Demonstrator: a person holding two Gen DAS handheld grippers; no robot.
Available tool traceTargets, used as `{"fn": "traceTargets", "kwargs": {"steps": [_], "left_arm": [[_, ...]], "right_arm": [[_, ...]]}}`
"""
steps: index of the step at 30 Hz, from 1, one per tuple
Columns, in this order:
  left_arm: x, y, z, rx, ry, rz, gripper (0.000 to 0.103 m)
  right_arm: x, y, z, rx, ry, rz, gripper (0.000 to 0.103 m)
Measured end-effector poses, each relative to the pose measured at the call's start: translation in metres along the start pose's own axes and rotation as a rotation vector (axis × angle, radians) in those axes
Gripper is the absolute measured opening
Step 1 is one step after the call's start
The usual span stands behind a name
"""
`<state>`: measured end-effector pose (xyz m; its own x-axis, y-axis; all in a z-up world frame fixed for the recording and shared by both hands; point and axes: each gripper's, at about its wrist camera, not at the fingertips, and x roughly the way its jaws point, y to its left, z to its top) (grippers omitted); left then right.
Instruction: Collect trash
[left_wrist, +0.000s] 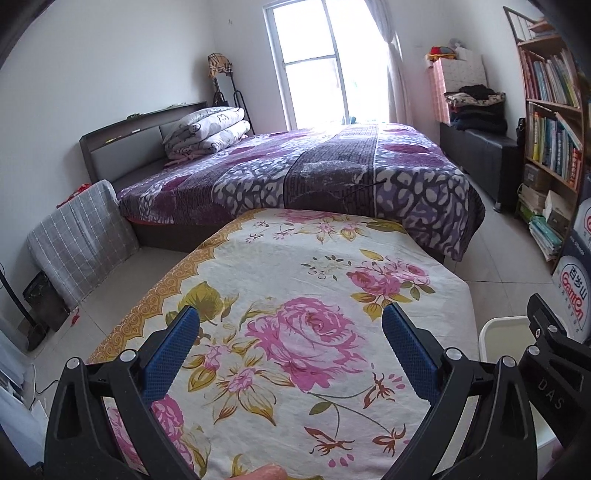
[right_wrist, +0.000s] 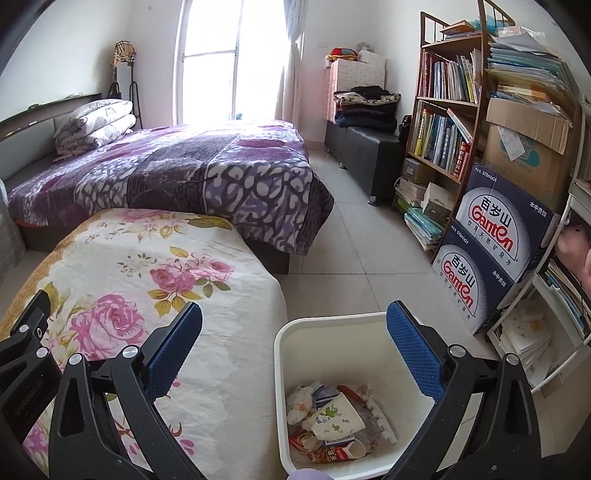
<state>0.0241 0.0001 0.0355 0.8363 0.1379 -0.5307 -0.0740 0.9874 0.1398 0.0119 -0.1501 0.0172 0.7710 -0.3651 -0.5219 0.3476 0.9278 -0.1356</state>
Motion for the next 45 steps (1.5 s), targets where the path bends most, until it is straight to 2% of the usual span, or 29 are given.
{"fn": "traceTargets", "kwargs": {"steps": [45], "left_arm": [[0.0065,-0.0057,-0.0032,-0.008,0.015,-0.005,0.096]], "right_arm": [[0.0006,-0.004,0.0008,0.004,0.006,0.001,0.096]]}}
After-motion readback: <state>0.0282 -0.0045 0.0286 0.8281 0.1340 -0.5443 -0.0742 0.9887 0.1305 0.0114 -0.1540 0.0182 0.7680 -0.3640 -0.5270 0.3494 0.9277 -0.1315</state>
